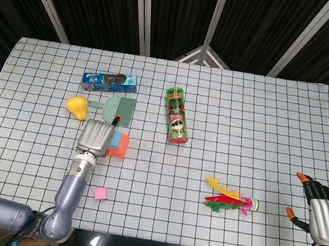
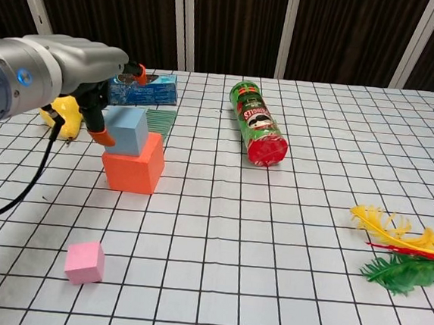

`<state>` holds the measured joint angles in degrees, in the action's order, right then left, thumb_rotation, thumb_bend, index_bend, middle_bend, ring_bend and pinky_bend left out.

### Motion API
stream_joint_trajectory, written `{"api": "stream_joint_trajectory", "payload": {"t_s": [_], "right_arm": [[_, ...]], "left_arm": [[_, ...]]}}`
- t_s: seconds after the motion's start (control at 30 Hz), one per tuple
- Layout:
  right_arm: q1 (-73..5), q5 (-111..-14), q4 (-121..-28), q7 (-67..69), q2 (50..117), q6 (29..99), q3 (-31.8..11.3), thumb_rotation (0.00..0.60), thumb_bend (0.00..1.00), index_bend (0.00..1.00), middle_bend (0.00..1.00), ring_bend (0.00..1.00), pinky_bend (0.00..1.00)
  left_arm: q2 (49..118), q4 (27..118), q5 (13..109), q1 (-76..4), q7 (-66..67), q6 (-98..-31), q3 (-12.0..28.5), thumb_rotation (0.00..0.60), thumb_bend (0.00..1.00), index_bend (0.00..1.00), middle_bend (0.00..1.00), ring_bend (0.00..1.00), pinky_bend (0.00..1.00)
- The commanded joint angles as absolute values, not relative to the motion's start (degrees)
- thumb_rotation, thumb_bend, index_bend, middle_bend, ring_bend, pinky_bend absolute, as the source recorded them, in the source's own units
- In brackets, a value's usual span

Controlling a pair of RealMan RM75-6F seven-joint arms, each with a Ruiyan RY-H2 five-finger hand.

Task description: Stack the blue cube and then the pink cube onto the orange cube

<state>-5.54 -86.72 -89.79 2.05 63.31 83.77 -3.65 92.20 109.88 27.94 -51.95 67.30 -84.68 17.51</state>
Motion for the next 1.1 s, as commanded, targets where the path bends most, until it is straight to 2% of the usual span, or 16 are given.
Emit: {"api": "stream_joint_trajectory", "payload": {"t_s": [0.03, 0.13, 0.27, 0.33, 0.43, 0.5, 0.7, 0.9, 1.1], "right_arm": [[-5.46, -86.7, -89.88, 2.07, 63.25, 83.85, -3.62, 0.6, 0.3, 0.15, 0.2, 0.22, 0.24], [-5.32, -86.64, -89.99, 2.38, 63.11, 84.06, -3.65, 0.6, 0.3, 0.15, 0.2, 0.22, 0.24], [-5.2, -86.71, -90.05, 2.76, 62.95, 84.3, -3.66, 0.6, 0.3, 0.15, 0.2, 0.22, 0.24], [-5.19, -86.95, -90.16, 2.71, 62.95, 84.35, -3.56, 0.6, 0.3, 0.15, 0.2, 0.22, 0.24], [-5.15, -87.53, -90.34, 2.6, 62.96, 84.65, -3.37, 0.6, 0.3, 0.15, 0.2, 0.22, 0.24], [-5.14, -87.67, -90.42, 2.42, 62.95, 84.75, -3.34, 0.6, 0.3, 0.15, 0.2, 0.22, 0.24], [-5.21, -87.15, -90.26, 2.52, 62.99, 84.36, -3.46, 0.6, 0.3, 0.15, 0.2, 0.22, 0.24], [-5.27, -87.0, -90.02, 2.62, 62.96, 84.19, -3.48, 0.6, 0.3, 0.15, 0.2, 0.22, 0.24], [-5.52, -86.73, -89.63, 2.91, 63.05, 83.53, -3.5, 0.6, 0.3, 0.17, 0.2, 0.22, 0.24]], "left_arm": [[88.41, 117.05, 32.22, -50.83, 67.39, -89.21, 16.83, 0.6, 0.21, 0.14, 0.88, 0.62, 0.82], [84.26, 125.88, 40.0, -47.66, 63.77, -92.49, 14.36, 0.6, 0.21, 0.27, 0.89, 0.63, 0.83], [77.94, 134.65, 52.54, -40.55, 59.53, -95.1, 2.62, 0.6, 0.21, 0.29, 0.89, 0.64, 0.83], [76.1, 134.99, 56.45, -37.35, 57.13, -94.63, -3.58, 0.6, 0.22, 0.29, 0.89, 0.64, 0.83], [73.97, 134.12, 61.12, -33.37, 52.43, -93.11, -10.65, 0.6, 0.22, 0.3, 0.9, 0.64, 0.83], [74.01, 131.91, 63.14, -31.66, 50.11, -92.38, -12.94, 0.6, 0.23, 0.3, 0.9, 0.64, 0.84], [78.66, 123.73, 65.83, -28.62, 47.89, -88.75, -15.85, 0.6, 0.23, 0.29, 0.9, 0.65, 0.84], [85.32, 116.03, 64.65, -27.59, 48.95, -85.28, -14.18, 0.6, 0.22, 0.27, 0.9, 0.65, 0.84], [93.31, 108.51, 68.53, -24.6, 52.03, -87.69, -13.6, 0.6, 0.22, 0.25, 0.9, 0.65, 0.84]]}}
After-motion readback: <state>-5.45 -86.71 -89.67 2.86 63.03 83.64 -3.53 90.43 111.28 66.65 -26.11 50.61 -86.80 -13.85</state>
